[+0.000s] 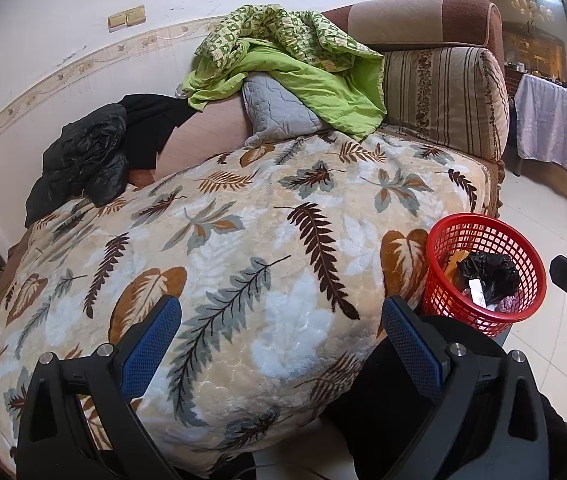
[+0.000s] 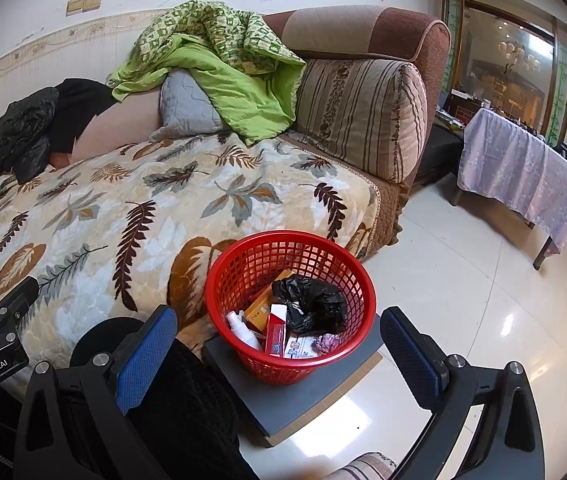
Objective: Collect trash
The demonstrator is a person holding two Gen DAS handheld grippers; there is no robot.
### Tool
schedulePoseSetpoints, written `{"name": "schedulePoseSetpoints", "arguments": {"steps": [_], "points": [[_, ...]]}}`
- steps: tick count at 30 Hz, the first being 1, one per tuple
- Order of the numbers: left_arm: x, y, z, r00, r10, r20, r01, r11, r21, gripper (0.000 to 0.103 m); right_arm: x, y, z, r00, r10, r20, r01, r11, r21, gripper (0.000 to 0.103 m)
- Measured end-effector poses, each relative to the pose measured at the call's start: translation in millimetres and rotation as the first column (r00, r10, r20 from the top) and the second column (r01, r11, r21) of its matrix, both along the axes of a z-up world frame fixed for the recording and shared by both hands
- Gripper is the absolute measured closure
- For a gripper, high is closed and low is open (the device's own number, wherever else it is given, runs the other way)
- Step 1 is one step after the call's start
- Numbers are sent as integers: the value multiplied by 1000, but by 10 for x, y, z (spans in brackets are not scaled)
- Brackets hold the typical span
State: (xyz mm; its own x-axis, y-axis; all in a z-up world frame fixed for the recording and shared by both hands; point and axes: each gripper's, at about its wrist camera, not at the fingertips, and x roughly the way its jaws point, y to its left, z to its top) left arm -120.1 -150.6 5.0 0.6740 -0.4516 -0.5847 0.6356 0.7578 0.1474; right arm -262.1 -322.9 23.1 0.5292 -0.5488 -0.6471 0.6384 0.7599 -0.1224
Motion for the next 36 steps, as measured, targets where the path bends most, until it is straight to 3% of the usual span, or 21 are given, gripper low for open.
{"name": "schedulePoseSetpoints", "arguments": {"steps": [36], "points": [[-15, 1, -7, 1000, 1, 4, -1, 1000, -2, 3, 8, -32, -56, 1000, 7, -9, -7, 1000, 9, 0]]}}
